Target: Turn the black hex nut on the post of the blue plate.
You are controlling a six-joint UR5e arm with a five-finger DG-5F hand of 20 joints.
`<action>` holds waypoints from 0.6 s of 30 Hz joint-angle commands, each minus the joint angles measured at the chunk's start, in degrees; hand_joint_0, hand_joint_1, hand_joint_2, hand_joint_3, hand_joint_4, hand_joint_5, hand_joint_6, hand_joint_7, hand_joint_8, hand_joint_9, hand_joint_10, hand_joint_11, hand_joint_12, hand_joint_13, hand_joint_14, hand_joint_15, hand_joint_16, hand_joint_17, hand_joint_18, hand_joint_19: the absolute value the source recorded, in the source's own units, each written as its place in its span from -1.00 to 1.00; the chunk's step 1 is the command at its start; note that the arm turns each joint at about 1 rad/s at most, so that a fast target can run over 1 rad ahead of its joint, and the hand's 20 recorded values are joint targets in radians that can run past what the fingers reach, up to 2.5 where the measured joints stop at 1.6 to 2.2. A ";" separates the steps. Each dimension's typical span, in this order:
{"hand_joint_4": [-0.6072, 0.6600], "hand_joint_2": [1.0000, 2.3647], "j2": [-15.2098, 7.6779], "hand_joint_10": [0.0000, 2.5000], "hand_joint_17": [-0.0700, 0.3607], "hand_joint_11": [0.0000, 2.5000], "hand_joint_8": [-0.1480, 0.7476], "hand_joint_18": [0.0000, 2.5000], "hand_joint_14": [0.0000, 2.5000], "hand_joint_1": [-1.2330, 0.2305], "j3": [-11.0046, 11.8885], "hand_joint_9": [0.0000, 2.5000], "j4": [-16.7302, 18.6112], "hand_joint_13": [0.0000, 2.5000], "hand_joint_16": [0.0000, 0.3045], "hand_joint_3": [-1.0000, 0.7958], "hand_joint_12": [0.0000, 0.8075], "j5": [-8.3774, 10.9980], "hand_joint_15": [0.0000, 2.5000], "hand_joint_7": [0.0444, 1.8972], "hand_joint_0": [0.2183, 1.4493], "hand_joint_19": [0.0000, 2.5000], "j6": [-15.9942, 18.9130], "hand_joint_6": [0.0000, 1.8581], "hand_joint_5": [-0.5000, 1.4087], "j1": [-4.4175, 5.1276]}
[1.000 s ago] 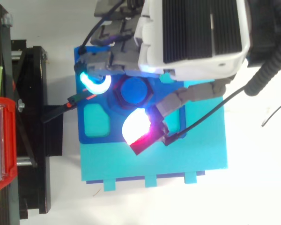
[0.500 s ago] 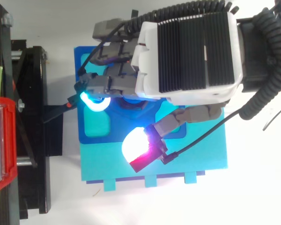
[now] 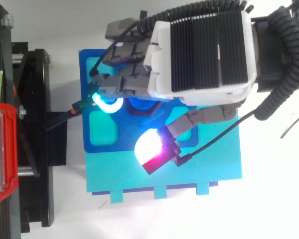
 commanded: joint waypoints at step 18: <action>0.33 -1.00 0.04 -0.99 -0.10 -0.76 -0.08 -0.78 -1.00 0.21 0.15 -0.46 -2.24 -0.65 -0.64 -0.44 -0.15 -1.58 -0.92 -0.07 -0.55 -0.91 -4.64 -0.46 -0.64 -3.13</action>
